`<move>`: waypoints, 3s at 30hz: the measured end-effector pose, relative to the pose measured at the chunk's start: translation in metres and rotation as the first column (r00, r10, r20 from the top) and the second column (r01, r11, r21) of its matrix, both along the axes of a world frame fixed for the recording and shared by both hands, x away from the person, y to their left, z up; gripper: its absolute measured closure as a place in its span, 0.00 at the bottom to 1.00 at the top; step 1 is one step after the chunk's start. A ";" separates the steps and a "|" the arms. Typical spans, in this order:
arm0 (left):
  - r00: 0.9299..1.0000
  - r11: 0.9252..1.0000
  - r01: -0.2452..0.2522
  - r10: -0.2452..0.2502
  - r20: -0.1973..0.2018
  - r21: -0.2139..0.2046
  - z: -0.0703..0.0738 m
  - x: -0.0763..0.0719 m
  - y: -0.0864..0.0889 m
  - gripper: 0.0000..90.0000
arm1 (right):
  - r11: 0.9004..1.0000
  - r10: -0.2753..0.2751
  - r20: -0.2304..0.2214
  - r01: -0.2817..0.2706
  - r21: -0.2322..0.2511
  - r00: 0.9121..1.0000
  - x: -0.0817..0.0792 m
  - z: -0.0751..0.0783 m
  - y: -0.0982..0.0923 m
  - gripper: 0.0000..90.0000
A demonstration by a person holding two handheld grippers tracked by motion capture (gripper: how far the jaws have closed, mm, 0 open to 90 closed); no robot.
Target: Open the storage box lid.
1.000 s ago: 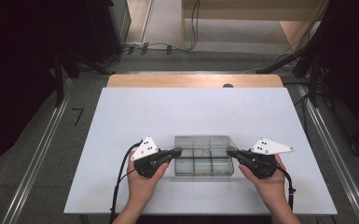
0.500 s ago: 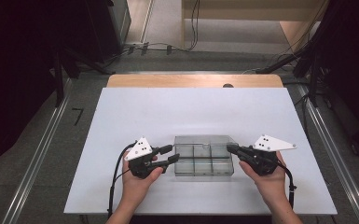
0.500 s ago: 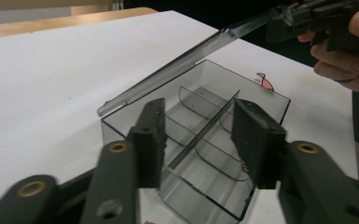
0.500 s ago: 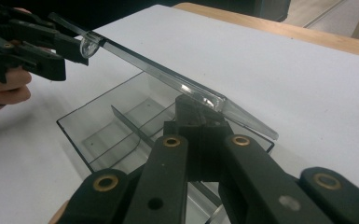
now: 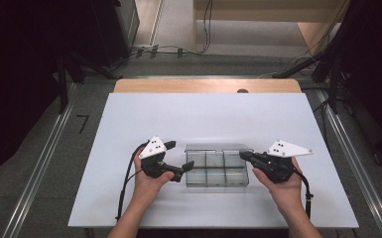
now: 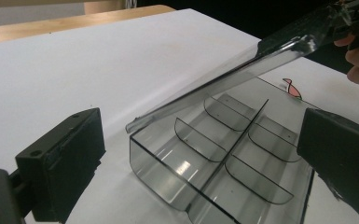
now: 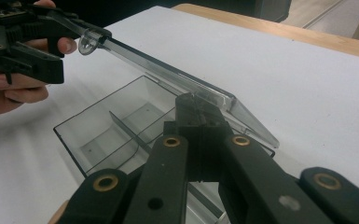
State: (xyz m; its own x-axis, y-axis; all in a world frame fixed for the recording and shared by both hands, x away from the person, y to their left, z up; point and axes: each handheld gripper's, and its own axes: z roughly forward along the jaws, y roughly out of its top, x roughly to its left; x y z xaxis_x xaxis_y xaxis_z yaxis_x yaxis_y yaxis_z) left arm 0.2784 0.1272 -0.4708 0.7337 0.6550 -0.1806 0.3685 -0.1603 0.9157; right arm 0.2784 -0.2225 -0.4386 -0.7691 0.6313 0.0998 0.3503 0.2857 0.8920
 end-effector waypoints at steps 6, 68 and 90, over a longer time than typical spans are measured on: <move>1.000 0.999 -0.019 0.019 -0.010 0.031 0.001 0.011 -0.011 0.12 | 1.000 -0.001 0.000 0.001 -0.001 1.000 0.004 0.001 0.000 0.98; 0.997 0.996 -0.024 0.018 -0.069 -0.085 0.003 0.041 -0.004 0.67 | 0.997 0.012 -0.075 -0.006 0.074 0.997 0.062 -0.013 -0.014 0.63; 0.993 0.989 -0.059 0.043 -0.112 -0.139 -0.001 0.056 0.001 0.76 | 0.995 -0.036 -0.094 0.044 0.085 0.995 0.074 -0.015 -0.010 0.77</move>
